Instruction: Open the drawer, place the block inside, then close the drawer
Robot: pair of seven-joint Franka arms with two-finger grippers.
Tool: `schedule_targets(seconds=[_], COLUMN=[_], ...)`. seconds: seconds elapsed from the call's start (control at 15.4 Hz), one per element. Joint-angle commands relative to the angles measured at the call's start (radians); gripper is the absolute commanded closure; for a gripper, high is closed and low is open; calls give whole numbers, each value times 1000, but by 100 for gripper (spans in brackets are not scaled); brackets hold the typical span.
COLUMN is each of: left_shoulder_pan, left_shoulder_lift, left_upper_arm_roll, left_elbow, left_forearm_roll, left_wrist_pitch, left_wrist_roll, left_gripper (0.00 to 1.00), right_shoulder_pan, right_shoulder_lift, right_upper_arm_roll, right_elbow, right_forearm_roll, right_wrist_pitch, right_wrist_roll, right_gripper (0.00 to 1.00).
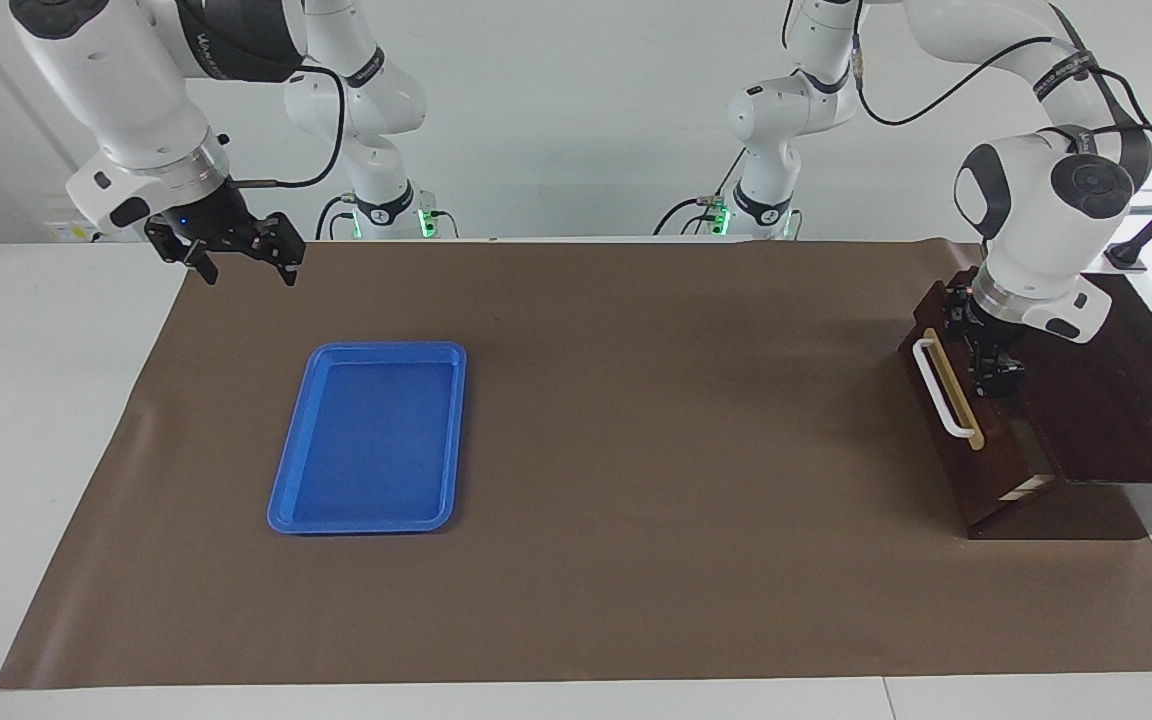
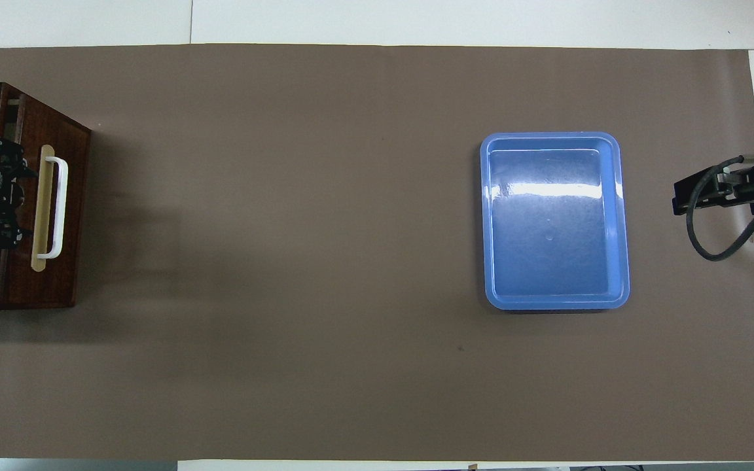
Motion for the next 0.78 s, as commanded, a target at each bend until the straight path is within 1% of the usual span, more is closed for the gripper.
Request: schedule_targets(seconds=[0.0, 0.13, 0.32, 0.45, 0.58, 0.71], left_shoulder_pan=[47, 57, 38, -8, -48, -60], left_shoulder_lift=[1, 1, 1, -5, -22, -80], left_upper_arm_roll=[-3, -5, -9, -9, -11, -13], left_elbow=[-3, -3, -3, -2, 14, 22], left_forearm_roll=[24, 22, 13, 2, -19, -59], left_wrist_pitch=[24, 21, 14, 4, -37, -48], left_wrist_roll=[52, 69, 92, 89, 93, 101], left_gripper=[0, 0, 0, 0, 0, 0], right_shoulder_pan=[-12, -9, -7, -10, -10, -12], right_shoulder_lift=[5, 4, -2, -3, -3, -3], right_upper_arm_roll=[12, 12, 12, 12, 12, 12], right_elbow=[12, 10, 1, 1, 1, 1], right_forearm_roll=[-2, -2, -2, -2, -2, -2], right_wrist_pitch=[-12, -12, -11, -8, -9, -12], right_wrist_roll=[-27, -26, -26, -29, -29, -29], right_gripper=[0, 0, 0, 0, 0, 0])
